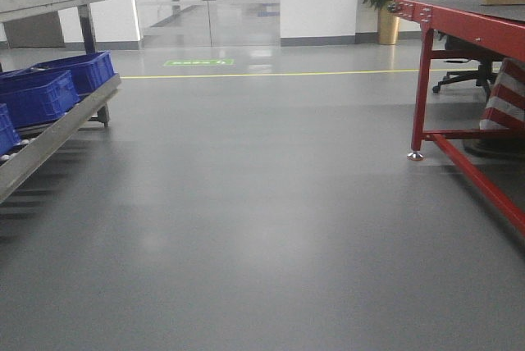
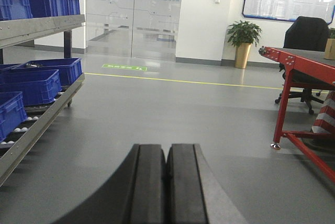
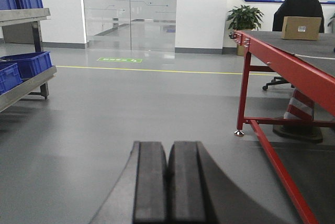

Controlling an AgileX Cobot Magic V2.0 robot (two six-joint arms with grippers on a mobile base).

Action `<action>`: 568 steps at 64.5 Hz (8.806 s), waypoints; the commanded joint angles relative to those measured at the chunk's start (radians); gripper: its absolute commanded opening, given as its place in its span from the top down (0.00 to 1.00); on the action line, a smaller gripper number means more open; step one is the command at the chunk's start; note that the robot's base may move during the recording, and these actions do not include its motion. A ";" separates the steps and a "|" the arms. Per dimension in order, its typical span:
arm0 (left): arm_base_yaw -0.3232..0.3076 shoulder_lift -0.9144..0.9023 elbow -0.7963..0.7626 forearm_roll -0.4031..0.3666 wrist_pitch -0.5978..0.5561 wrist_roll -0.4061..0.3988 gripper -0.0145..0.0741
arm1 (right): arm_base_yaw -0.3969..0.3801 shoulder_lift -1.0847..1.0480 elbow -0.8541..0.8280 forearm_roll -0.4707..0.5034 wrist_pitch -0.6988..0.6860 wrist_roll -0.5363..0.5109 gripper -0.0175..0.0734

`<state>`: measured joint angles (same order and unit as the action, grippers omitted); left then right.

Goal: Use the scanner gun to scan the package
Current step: 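Drive the base forward along the aisle toward the red table, then turn the base to face the table with the box and scanner, then lower the left gripper over the cardboard box and close on it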

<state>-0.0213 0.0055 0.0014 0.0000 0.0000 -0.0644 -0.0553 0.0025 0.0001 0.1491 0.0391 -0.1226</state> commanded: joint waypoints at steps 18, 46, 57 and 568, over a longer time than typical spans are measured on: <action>0.003 -0.006 -0.001 0.000 -0.019 -0.004 0.96 | -0.001 -0.003 0.000 0.001 -0.017 0.000 0.99; 0.003 -0.006 -0.001 0.000 -0.019 -0.004 0.96 | -0.001 -0.003 0.000 0.001 -0.017 0.000 0.99; 0.003 -0.006 -0.001 0.000 -0.019 -0.004 0.96 | -0.001 -0.003 0.000 0.001 -0.017 0.000 0.99; 0.003 -0.006 -0.187 0.109 0.118 0.049 0.96 | -0.001 -0.003 0.000 0.001 -0.017 0.000 0.99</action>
<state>-0.0196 0.0017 -0.1009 0.1298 0.0198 -0.0200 -0.0553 0.0025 0.0001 0.1491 0.0391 -0.1226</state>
